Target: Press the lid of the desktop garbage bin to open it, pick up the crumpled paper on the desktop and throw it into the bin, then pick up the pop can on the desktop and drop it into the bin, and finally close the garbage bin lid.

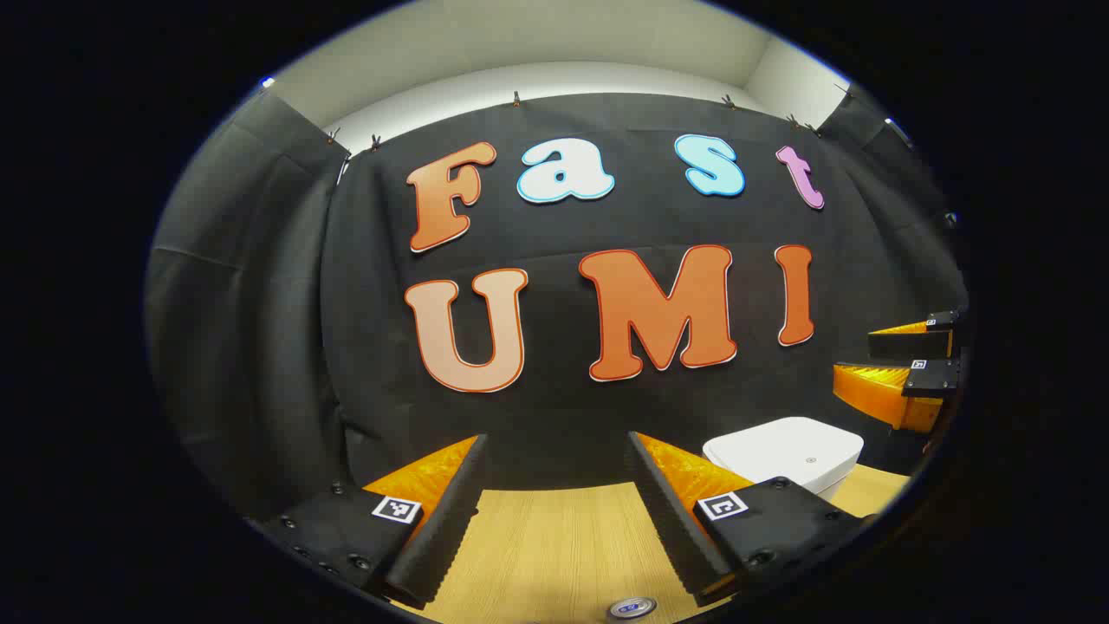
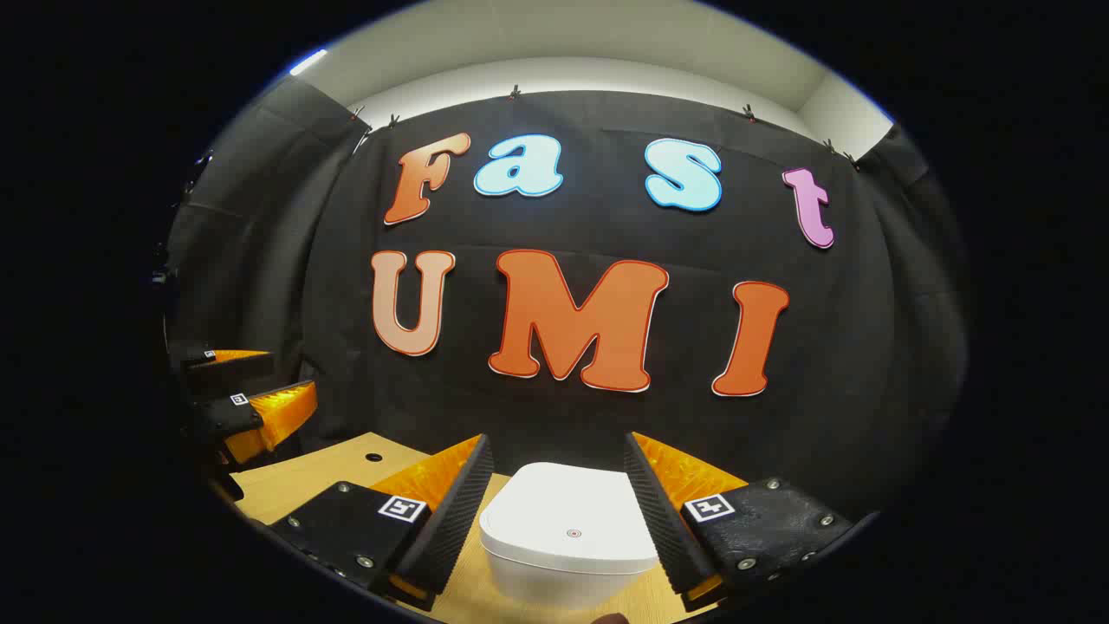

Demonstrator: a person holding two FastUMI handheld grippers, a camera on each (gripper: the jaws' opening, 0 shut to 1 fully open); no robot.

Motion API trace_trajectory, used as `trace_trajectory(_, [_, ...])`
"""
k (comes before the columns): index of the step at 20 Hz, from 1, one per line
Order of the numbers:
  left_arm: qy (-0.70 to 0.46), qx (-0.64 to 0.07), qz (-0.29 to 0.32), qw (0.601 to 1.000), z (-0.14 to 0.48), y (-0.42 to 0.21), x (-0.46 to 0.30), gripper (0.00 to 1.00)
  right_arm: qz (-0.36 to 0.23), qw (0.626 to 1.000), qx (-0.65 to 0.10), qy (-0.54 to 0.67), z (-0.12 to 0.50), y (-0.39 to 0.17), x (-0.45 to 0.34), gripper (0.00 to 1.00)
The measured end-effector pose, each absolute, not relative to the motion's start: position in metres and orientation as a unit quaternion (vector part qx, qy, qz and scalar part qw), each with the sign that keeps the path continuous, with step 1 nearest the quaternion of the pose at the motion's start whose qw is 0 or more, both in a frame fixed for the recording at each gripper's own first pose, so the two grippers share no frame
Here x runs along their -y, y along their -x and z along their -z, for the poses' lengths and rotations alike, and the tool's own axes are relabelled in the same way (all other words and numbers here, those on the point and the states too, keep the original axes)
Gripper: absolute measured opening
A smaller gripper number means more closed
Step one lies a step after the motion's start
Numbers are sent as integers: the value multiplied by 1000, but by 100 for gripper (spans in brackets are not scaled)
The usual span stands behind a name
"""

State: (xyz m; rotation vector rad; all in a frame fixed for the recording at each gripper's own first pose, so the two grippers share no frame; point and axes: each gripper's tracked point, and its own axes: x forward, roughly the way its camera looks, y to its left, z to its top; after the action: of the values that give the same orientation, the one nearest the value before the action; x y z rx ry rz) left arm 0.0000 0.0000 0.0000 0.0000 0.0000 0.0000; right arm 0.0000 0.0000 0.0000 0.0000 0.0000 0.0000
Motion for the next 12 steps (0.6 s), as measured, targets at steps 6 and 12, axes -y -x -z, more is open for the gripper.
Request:
trace_trajectory(6, [-2,2,-9,1000,1,0,-1,100,-2,1000,-1,1,0,-2,0,93])
trace_trajectory(12, [-1,12,-5,1000,0,2,0,100,5,1000,-5,-15,0,-5,6,93])
